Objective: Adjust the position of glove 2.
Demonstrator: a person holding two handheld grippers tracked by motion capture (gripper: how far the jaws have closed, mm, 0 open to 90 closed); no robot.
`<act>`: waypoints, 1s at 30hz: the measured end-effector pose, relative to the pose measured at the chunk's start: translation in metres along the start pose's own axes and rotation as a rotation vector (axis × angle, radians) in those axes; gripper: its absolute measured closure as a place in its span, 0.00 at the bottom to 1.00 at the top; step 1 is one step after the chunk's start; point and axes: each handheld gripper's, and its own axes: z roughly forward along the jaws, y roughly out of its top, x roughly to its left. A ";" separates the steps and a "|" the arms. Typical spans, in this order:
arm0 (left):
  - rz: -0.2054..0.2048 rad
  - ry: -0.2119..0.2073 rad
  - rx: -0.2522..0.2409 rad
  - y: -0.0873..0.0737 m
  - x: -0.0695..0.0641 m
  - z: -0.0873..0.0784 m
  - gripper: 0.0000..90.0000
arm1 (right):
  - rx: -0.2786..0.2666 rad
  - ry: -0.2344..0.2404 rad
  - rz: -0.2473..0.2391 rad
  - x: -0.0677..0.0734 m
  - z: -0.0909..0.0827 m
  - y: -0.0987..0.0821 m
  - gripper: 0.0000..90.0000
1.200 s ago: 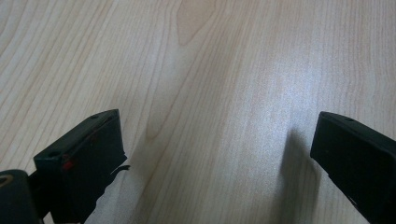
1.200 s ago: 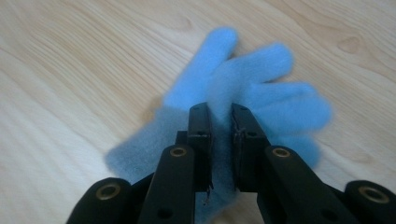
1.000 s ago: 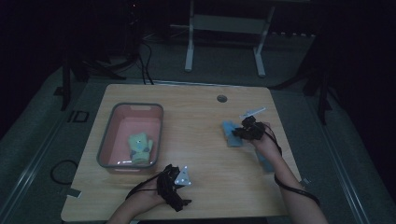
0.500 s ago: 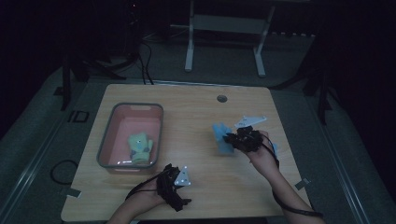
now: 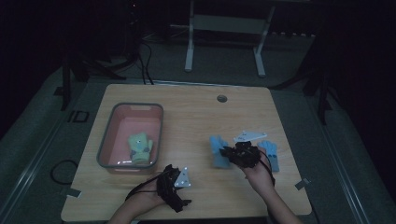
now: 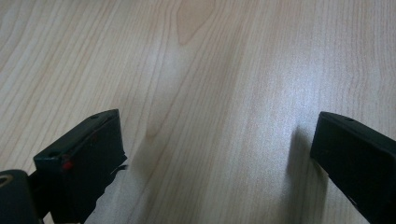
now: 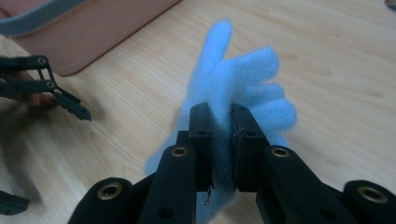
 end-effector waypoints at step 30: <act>-0.013 -0.007 -0.010 -0.003 0.001 0.000 0.03 | 0.143 0.044 -0.113 -0.001 0.066 -0.030 0.62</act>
